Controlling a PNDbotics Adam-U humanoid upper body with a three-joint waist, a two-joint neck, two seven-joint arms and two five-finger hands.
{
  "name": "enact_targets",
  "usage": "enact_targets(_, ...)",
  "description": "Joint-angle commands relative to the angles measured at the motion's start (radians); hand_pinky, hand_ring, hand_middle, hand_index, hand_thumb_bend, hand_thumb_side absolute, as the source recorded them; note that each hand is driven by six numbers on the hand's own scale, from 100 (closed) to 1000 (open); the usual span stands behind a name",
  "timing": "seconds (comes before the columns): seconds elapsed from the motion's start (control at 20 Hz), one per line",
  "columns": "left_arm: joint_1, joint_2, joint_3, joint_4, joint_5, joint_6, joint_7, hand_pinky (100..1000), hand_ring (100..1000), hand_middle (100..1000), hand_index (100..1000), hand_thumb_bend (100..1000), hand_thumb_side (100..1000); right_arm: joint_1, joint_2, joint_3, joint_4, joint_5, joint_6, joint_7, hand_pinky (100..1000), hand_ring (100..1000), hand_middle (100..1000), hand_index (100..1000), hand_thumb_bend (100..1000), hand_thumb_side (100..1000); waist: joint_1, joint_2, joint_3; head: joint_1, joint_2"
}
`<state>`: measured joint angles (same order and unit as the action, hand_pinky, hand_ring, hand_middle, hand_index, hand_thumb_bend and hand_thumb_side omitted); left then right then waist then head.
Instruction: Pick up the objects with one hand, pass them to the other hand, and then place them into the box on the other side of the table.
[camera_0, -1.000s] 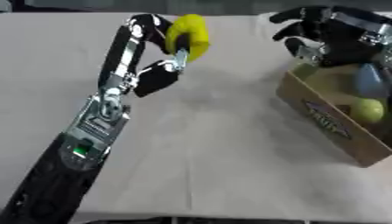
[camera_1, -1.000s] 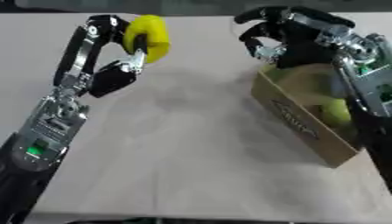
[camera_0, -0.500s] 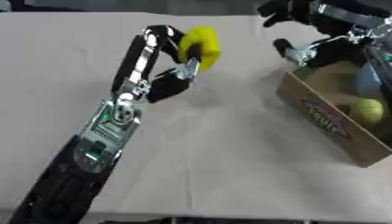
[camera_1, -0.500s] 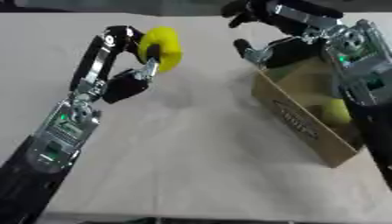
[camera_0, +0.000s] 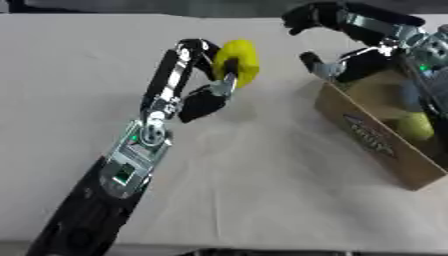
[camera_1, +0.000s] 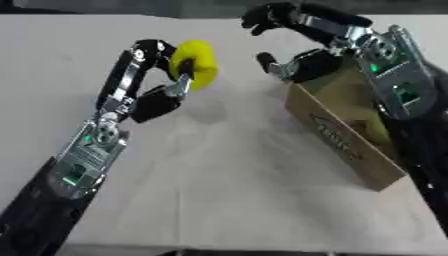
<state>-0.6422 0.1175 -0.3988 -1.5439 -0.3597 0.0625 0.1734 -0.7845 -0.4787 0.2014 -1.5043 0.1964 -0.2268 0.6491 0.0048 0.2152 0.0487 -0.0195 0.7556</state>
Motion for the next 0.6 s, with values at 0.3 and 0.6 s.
enact_targets(0.3,-0.040,-0.023,-0.014,0.004,-0.013,-0.005,-0.013,617,425,480,586,100,303,-0.031,0.010,0.002,0.023,0.019,-0.017,0.038,970,876,927,890,100,200,-0.016,-0.041,0.012,-0.017,0.010)
enact_targets(0.6,-0.051,-0.052,-0.010,0.037,-0.024,-0.016,-0.016,616,423,480,585,100,304,-0.054,0.026,0.003,0.069,0.024,-0.020,0.064,976,882,938,897,100,199,-0.023,-0.047,0.028,-0.036,0.014)
